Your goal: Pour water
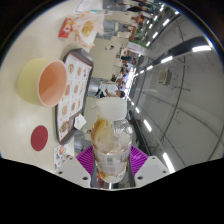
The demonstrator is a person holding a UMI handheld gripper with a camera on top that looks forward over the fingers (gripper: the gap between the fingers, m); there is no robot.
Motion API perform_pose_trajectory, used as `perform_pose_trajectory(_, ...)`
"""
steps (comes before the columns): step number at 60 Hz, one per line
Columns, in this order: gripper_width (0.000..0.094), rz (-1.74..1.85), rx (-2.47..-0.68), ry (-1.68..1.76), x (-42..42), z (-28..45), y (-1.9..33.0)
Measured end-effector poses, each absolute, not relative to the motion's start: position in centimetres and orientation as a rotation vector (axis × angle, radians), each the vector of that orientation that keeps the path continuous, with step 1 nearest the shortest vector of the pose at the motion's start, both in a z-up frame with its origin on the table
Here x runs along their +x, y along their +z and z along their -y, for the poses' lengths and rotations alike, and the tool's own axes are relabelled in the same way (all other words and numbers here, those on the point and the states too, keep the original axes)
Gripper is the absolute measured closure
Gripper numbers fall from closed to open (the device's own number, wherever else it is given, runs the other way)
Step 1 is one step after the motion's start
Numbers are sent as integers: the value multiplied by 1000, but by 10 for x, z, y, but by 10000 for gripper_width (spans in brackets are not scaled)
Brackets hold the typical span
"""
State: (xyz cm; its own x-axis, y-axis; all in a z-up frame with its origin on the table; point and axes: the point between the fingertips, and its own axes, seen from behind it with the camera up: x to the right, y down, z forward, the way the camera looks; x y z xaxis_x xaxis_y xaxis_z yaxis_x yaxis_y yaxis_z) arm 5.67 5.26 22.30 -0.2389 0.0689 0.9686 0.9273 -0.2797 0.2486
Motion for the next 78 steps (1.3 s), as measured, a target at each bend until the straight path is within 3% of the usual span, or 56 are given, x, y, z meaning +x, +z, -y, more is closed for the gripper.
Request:
perform_pose_trajectory(11, 510, 1576, -1010, -1767, 24, -69, 196)
perform_pose_trajectory(22, 508, 1606, -1074, -1704, 24, -71, 179)
perform_pose_trajectory(34, 508, 1231, -1486, -1201, 34, -63, 196)
perform_pose_trajectory(45, 508, 842, -1673, -642, 41, -57, 219)
perform_pose_trajectory(60, 511, 432, -1902, -65, 56, -61, 163)
perform_pose_trajectory(78, 498, 263, -2044, 116, 79, -69, 68)
